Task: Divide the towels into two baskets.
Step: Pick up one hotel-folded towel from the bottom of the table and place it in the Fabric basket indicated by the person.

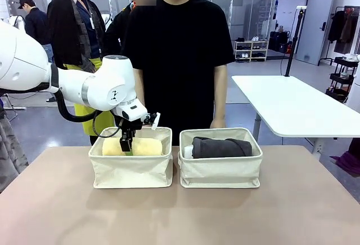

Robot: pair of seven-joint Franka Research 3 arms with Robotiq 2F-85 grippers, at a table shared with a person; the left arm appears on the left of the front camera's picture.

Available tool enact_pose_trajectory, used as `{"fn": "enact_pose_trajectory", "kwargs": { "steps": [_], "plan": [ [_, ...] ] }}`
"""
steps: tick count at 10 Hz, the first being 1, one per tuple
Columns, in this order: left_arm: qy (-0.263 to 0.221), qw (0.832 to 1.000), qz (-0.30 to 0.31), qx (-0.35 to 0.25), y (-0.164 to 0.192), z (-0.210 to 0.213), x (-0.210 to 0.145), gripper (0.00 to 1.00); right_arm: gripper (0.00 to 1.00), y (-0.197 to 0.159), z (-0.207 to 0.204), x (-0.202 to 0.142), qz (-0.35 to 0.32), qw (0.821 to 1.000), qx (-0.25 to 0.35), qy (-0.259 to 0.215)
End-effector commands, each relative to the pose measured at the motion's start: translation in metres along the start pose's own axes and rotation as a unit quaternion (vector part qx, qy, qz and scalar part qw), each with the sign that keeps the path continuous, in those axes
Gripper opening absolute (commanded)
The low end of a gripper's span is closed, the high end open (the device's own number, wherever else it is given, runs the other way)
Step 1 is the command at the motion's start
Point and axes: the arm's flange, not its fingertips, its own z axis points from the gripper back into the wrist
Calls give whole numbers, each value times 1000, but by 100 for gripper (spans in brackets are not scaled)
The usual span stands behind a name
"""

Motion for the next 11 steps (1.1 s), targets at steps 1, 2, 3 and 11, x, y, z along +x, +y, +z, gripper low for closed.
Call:
{"fn": "enact_pose_trajectory", "kwargs": {
  "steps": [1,2,3,11],
  "plan": [
    [-5,1000,-2,4,4,8,-2,100,100,3,1,-2,0,1000,-5,6],
    [-5,1000,-1,5,3,8,-3,100,100,3,1,-2,0,1000,-5,6],
    [-6,1000,-1,7,3,10,-4,100,100,3,1,-2,0,1000,-5,6],
    [-5,1000,3,12,6,12,-2,100,100,3,1,-2,0,1000,-5,6]
  ]
}}
